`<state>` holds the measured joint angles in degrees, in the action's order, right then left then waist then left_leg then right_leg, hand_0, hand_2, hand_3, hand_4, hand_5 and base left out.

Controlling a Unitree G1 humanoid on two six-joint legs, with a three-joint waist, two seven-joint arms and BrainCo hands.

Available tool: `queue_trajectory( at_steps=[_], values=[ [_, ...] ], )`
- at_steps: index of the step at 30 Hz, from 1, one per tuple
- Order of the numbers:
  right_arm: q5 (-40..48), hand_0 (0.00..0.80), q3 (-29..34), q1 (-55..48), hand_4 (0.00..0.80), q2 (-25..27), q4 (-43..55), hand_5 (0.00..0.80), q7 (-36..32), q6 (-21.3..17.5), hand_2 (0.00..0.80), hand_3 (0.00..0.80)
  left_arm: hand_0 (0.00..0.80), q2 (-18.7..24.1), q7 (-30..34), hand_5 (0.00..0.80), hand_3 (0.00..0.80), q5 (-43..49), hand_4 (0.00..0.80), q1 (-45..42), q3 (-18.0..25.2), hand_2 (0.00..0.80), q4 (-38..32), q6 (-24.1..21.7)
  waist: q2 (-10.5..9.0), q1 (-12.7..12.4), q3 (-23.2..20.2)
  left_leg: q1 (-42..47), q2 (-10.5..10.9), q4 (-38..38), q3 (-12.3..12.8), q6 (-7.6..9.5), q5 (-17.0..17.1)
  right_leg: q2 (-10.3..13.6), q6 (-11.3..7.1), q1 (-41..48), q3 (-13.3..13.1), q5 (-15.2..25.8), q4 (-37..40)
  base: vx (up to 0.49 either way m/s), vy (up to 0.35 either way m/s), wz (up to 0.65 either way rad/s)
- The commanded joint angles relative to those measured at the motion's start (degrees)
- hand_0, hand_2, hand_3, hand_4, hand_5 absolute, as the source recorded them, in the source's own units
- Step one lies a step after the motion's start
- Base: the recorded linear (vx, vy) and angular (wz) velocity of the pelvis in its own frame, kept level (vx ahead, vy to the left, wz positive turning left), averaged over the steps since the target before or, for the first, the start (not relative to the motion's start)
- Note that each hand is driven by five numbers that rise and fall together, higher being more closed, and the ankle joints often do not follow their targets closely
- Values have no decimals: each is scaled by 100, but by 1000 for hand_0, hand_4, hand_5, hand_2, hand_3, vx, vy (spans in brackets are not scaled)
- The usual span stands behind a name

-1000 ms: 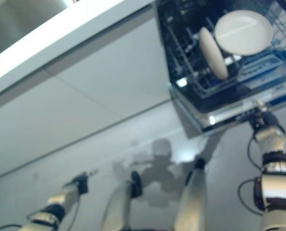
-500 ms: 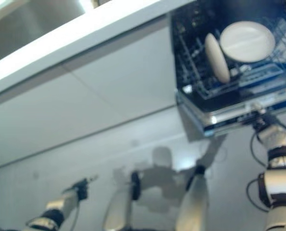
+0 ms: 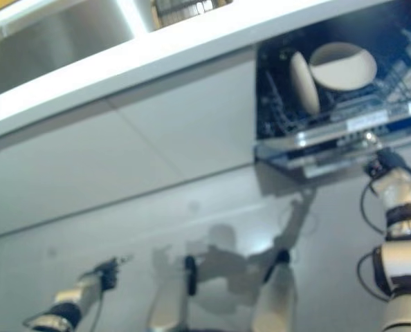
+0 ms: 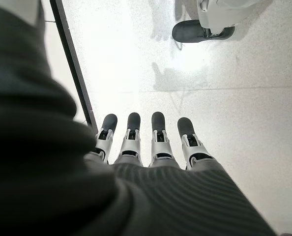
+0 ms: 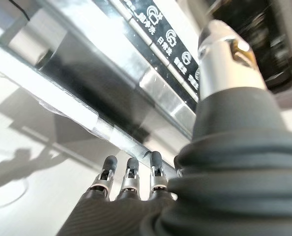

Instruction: Take plates into dishwasher

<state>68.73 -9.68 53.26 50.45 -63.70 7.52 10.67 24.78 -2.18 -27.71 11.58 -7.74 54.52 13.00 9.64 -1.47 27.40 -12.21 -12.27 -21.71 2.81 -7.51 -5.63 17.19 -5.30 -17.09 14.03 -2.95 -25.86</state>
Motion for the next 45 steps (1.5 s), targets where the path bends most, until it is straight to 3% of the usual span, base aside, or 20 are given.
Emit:
queue_trajectory(
  at_steps=[1,8,14,20,23,28,33,35,36,41,45],
  values=[
    [422,0,73,1790,0,-404,888,0,-1007,-782,0,0,0,597,57,0,0,342,0,-80,-255,0,-98,-93,-571,-527,-597,-236,67,-742,141,194,-93,-64,306,628,-22,-607,-372,41,1,6],
    [410,0,115,1717,0,-333,795,0,-1094,-765,0,0,0,636,161,0,0,402,0,-86,-253,0,-94,-90,-652,-551,-679,-106,20,-787,157,189,-178,-80,270,859,-15,-566,-206,17,16,10],
    [-101,0,216,1458,0,-251,657,0,-996,-429,0,0,0,638,268,0,0,604,0,-85,-243,0,-96,-6,-742,-560,-863,136,-7,-733,175,190,-245,-92,199,1162,-12,-517,15,67,35,9],
    [-1543,0,198,554,0,-340,733,0,-1073,-46,0,0,0,563,248,0,0,771,0,-162,-240,0,-243,-23,-892,-501,-1208,790,47,409,323,154,221,-206,-7,1683,56,-89,1117,75,66,1],
    [-2251,0,196,-203,0,-522,870,0,-1037,-110,0,0,0,498,190,0,0,850,0,-191,-226,0,-239,-92,-963,-440,-1419,1031,106,987,358,129,482,-264,-114,1869,48,191,1661,58,64,-13],
    [-3676,0,244,-1743,0,-1047,1470,0,-756,-289,0,0,0,348,198,0,0,1147,0,-304,-188,0,-120,-321,-1033,-270,-1786,1425,169,1858,468,85,763,-332,-272,2133,38,574,2425,53,74,-9],
    [-4713,0,55,-3406,0,-1667,2120,0,-1002,-518,0,0,0,131,138,0,0,1251,0,-535,-94,0,13,-541,-1034,-124,-2010,1680,225,2501,559,54,963,-397,-365,2335,140,753,2857,33,71,-8],
    [-5032,0,-23,-4104,0,-1959,2119,0,-1090,-793,0,0,0,11,249,0,0,1492,0,-665,-55,0,118,-682,-1061,-62,-2081,1692,248,2615,565,63,978,-423,-395,2360,163,797,2973,0,48,-10],
    [-5076,0,-34,-4224,0,-2029,2105,0,-1147,-725,0,0,0,-25,358,0,0,1668,0,-703,-55,0,159,-724,-1075,-41,-2105,1693,252,2627,576,65,975,-424,-402,2352,171,800,2985,-6,45,-12],
    [-5318,0,-216,-4869,0,-3005,1074,0,-1216,-880,0,0,0,-326,569,0,0,2378,0,-887,-380,0,588,-1257,-1093,75,-2179,1787,246,2629,721,118,894,-423,-397,2370,161,750,2966,12,37,-5],
    [-5375,0,-343,-4971,0,-3403,469,0,-1225,-624,0,0,0,-553,511,0,0,2676,0,-882,-578,0,880,-1388,-1079,103,-2185,1866,255,2630,784,155,842,-401,-406,2415,165,730,2956,5,13,-4]
  ],
)
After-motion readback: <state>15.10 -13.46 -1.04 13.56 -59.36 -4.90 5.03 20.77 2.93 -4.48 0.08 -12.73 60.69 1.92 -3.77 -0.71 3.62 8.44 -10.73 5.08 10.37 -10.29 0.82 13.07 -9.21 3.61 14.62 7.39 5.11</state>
